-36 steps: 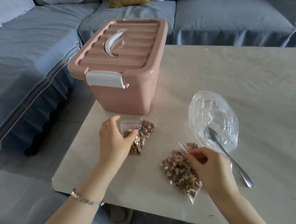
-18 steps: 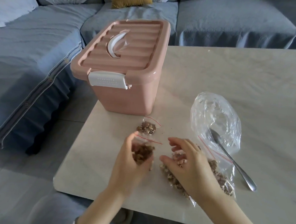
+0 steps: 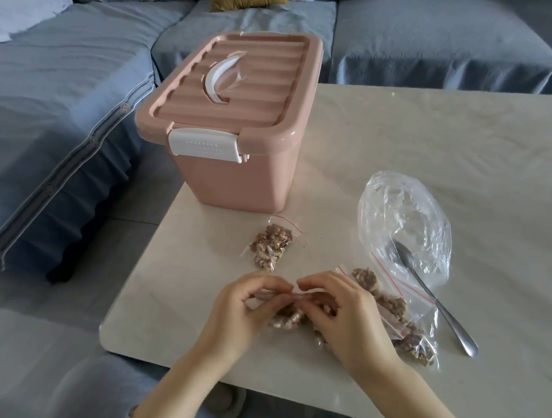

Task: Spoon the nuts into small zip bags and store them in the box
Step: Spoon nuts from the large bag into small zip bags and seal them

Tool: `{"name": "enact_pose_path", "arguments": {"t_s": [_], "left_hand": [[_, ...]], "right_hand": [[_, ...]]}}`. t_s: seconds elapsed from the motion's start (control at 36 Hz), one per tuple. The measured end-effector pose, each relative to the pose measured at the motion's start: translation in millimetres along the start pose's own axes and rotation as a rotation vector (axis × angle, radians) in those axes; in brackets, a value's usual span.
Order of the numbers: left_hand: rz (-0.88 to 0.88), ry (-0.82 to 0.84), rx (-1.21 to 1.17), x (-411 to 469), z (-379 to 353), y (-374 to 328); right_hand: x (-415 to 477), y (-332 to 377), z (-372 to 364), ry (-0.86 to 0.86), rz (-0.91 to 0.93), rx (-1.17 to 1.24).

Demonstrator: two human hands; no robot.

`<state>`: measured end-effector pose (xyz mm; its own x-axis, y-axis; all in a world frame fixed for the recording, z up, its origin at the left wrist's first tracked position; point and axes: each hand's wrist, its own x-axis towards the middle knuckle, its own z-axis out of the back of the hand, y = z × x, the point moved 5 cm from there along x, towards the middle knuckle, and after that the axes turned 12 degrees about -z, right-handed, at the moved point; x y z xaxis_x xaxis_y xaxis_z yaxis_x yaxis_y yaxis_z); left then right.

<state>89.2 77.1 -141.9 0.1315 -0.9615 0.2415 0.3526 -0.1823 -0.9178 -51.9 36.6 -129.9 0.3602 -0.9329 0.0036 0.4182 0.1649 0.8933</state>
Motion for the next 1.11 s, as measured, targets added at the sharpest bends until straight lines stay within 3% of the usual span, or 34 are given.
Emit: {"name": "enact_pose_path", "arguments": {"t_s": [0.11,0.31,0.44,0.64,0.75,0.86,1.11], "left_hand": [[-0.006,-0.071,0.085,-2.5,10.7,3.9],[-0.197,-0.059,0.286,-8.0,6.9,0.1],[0.016,-0.128,0.095,-6.7,4.0,1.7],[0.240,-0.041,-0.172,-1.8,4.1,7.2],[0.236,0.063,-0.099,-1.6,5.3,7.4],[0.107,0.143,0.070,0.9,5.1,2.0],[0.066,0.112,0.099,-1.6,1.3,-5.7]], "right_hand": [[-2.8,-2.4,-0.8,0.022,0.013,-0.065],[1.4,-0.4,-7.7,0.061,-0.018,-0.121],[5.3,-0.6,-8.1,0.152,-0.216,-0.030],[4.4,-3.1,-10.1,0.197,-0.256,-0.069],[2.2,-6.3,-9.3,0.155,-0.263,-0.046],[-0.2,-9.5,-8.0,0.136,-0.261,-0.028],[-5.0,-15.1,-1.6,0.098,-0.286,0.053]]}}
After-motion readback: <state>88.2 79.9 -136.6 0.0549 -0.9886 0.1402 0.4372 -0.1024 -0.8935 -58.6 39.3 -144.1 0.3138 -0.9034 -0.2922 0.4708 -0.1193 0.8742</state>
